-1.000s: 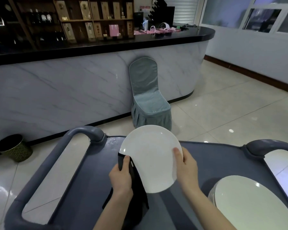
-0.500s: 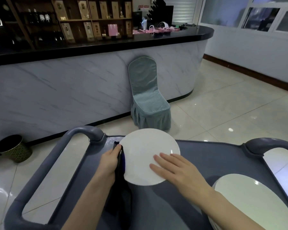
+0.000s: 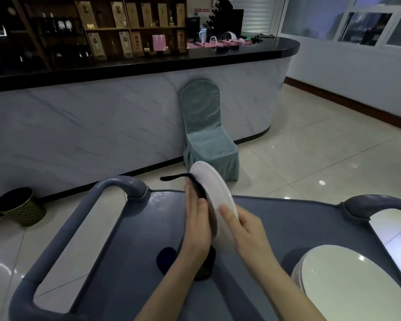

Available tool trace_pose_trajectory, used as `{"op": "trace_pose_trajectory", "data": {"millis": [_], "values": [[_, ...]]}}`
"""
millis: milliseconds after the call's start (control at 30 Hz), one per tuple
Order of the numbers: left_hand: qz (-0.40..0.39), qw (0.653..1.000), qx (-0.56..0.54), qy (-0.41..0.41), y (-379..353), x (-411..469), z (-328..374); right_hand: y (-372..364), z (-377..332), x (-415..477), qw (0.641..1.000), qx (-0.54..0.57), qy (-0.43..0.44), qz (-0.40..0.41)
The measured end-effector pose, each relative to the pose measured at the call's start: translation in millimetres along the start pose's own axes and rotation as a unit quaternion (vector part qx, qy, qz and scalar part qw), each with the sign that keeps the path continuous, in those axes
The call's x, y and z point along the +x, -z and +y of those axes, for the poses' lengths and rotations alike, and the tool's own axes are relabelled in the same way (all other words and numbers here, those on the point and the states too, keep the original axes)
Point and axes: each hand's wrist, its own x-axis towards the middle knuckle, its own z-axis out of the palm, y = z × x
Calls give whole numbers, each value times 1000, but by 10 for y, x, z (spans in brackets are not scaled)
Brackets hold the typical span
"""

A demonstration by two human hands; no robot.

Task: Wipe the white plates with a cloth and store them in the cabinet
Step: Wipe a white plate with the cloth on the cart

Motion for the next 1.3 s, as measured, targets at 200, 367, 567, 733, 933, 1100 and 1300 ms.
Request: {"op": "trace_pose_trajectory", "data": {"millis": [200,367,567,733,933,1100,1300], "values": [[-156,956,181,-168,-81,-211,-118,123,44,182,977,132,-136,97],[-179,946,223,-156,33,60,-68,152,158,70,986,78,-110,102],[-162,954,227,-114,3,70,-28,204,188,87,988,51,-88,115],[-211,908,289,-217,-145,-140,-89,272,203,191,975,107,-151,119],[-176,952,225,-112,23,362,-71,220,225,63,989,44,-103,96],[-183,938,244,-162,-43,95,-87,244,189,131,984,70,-115,120],[-240,893,308,-224,-88,23,-132,273,226,149,973,123,-163,110]]}}
